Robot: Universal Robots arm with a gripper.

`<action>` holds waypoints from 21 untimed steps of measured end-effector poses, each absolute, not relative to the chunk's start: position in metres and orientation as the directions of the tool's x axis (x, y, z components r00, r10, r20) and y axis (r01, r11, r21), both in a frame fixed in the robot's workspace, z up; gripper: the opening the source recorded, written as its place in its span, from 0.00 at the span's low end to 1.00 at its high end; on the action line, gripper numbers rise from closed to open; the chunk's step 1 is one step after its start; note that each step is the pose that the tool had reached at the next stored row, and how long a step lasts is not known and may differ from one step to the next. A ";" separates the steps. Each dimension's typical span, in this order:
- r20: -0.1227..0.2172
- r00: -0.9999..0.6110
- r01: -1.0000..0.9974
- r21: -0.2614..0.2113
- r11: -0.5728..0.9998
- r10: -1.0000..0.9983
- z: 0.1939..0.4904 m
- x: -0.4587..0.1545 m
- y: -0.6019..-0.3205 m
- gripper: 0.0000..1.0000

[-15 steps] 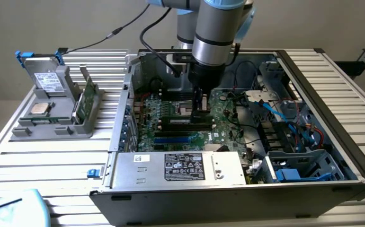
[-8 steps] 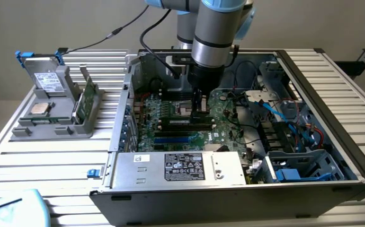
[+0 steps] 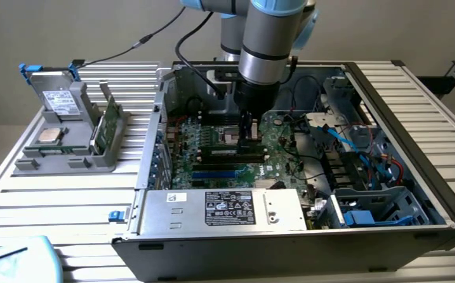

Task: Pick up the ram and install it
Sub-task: 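Insert the ram into the slot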

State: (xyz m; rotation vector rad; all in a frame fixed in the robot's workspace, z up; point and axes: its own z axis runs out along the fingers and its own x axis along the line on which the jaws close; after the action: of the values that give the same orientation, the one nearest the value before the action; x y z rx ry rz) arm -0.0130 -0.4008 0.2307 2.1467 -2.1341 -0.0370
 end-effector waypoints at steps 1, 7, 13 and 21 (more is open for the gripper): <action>0.064 0.010 -0.995 0.098 -0.004 -0.998 0.231 -0.013 -0.401 0.14; 0.063 0.017 -0.995 0.098 -0.011 -0.998 0.229 -0.013 -0.401 0.14; 0.063 0.025 -0.995 0.098 -0.018 -0.998 0.228 -0.013 -0.400 0.14; 0.064 0.030 -0.995 0.098 -0.023 -0.998 0.227 -0.013 -0.400 0.14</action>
State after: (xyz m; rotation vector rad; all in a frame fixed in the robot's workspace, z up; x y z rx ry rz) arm -0.0129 -0.4004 0.2273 2.1683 -2.1113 -0.0349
